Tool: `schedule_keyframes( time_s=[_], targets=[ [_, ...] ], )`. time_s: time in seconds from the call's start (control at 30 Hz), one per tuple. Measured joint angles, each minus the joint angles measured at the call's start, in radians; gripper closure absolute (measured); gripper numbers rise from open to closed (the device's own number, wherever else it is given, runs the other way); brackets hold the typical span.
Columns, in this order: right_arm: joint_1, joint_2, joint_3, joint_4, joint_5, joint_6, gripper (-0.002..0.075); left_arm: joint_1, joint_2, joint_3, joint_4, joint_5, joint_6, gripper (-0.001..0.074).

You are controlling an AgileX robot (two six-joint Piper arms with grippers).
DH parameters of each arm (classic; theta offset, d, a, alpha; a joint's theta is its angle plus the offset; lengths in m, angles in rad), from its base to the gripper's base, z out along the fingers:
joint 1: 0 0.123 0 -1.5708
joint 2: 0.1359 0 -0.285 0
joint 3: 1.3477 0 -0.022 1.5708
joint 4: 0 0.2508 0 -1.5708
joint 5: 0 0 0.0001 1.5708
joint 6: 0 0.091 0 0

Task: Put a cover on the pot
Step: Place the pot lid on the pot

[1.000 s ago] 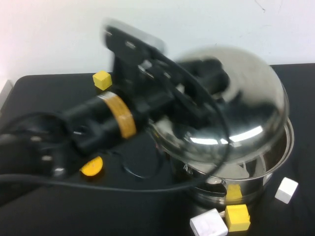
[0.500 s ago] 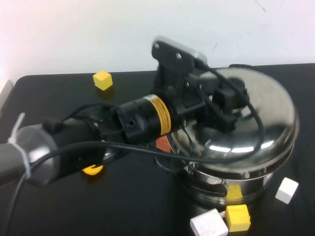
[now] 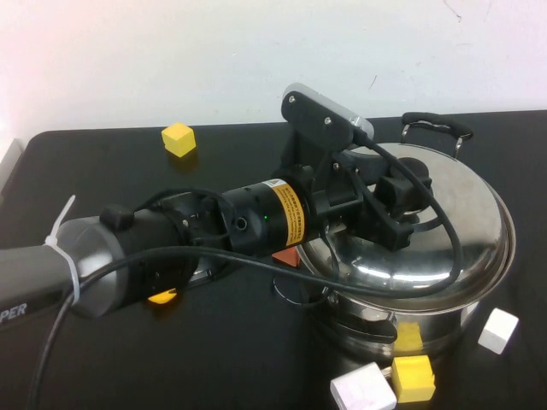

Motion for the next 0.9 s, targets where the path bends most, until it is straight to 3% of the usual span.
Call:
schedule_keyframes(
  time_s=[0.53,0.7,0.9],
  targets=[
    [0.0,0.0,0.0,0.0,0.0,0.0,0.0728,0.0,0.034,-0.01,0.002,-0.043,-0.033,0.0397],
    [0.0,0.0,0.0,0.0,0.0,0.0,0.0728,0.0,0.038,-0.01,-0.002,-0.02,-0.035,0.0195],
    [0.0,0.0,0.0,0.0,0.0,0.0,0.0728,-0.002,0.025,-0.01,-0.011,0.006,0.033,0.0134]
  ],
)
